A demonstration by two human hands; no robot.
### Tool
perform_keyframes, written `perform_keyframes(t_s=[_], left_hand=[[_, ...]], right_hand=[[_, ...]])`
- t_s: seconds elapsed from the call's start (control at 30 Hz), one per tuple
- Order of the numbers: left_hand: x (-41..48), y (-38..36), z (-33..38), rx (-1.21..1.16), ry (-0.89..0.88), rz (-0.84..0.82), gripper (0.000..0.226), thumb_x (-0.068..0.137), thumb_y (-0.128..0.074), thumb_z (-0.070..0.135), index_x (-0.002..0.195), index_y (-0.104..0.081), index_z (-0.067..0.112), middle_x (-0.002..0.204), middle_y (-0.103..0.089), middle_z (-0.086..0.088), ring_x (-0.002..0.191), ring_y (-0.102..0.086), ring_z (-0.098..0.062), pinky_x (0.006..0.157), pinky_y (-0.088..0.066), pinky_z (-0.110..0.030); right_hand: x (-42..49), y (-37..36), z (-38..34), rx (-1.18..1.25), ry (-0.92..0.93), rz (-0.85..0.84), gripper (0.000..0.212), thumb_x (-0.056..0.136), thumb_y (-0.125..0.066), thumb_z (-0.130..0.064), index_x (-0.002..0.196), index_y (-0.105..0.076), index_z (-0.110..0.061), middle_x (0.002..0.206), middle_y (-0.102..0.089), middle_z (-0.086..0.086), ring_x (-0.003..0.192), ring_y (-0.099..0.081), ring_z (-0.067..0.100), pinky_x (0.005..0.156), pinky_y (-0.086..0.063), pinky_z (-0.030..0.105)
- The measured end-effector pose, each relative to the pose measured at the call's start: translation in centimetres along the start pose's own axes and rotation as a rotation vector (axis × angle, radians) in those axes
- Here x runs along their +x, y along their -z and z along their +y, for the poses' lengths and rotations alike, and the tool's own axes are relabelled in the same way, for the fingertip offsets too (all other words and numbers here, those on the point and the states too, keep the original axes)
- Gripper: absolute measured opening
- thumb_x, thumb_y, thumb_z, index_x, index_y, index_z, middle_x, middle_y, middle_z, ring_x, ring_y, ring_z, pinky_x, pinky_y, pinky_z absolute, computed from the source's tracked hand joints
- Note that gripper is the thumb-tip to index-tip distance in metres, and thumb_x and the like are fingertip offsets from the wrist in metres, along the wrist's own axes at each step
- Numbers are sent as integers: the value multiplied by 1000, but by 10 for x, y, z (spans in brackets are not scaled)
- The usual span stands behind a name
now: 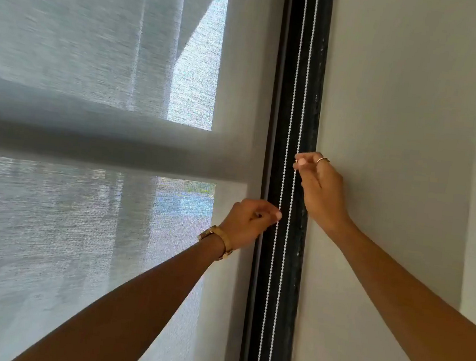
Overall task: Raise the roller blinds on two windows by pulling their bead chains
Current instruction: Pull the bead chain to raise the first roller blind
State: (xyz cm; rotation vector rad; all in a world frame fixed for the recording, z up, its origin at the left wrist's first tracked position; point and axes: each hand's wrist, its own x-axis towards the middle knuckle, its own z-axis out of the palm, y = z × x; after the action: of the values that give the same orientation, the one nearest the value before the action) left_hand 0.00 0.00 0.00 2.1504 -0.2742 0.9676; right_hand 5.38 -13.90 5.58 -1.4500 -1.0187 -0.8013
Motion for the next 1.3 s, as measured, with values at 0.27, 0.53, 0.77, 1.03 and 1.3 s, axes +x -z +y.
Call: perform_keyframes(t_s=[0.27, 0.53, 0.77, 1.03, 1.3], left_hand=[[31, -37, -9, -27, 60, 60, 28, 84, -63, 37, 86, -51, 12, 65, -54, -1, 57, -54, -16, 52, -48, -31], [36, -31, 28, -357, 60, 244, 17, 94, -49, 21, 94, -57, 6, 71, -57, -1, 64, -53, -13, 66, -48, -28], [64, 7, 100, -313, 69, 345, 35, 100, -32, 20, 94, -65, 9, 58, -45, 3, 51, -40, -9, 49, -36, -22], [12, -11, 118, -433, -5, 378, 39, 97, -30, 11, 64, -49, 18, 52, -39, 4, 45, -33, -8, 41, -28, -19], [-19, -21, 142, -382, -54, 441, 32, 80, -34, 20, 54, -50, 28, 53, -40, 2, 51, -35, -15, 49, -28, -26]], right_hand=[[13, -3, 7, -113, 42, 147, 22, 97, -44, -24, 109, -59, -14, 95, -61, -6, 84, -58, 4, 76, -53, 26], [18, 11, -2, -19, -81, 60, 19, 95, -47, -27, 106, -57, -14, 90, -59, -5, 93, -61, 19, 86, -55, 46], [23, 32, -28, 215, -278, 44, 20, 95, -46, -31, 100, -57, -15, 106, -63, 11, 99, -61, 26, 86, -55, 41], [49, 47, -73, 364, -454, -145, 42, 99, -38, -33, 129, -51, -7, 126, -60, 11, 112, -59, 24, 94, -52, 38], [48, 36, -118, 573, -522, -254, 35, 101, -33, -33, 114, -54, -9, 99, -67, 7, 108, -62, 29, 98, -48, 45]])
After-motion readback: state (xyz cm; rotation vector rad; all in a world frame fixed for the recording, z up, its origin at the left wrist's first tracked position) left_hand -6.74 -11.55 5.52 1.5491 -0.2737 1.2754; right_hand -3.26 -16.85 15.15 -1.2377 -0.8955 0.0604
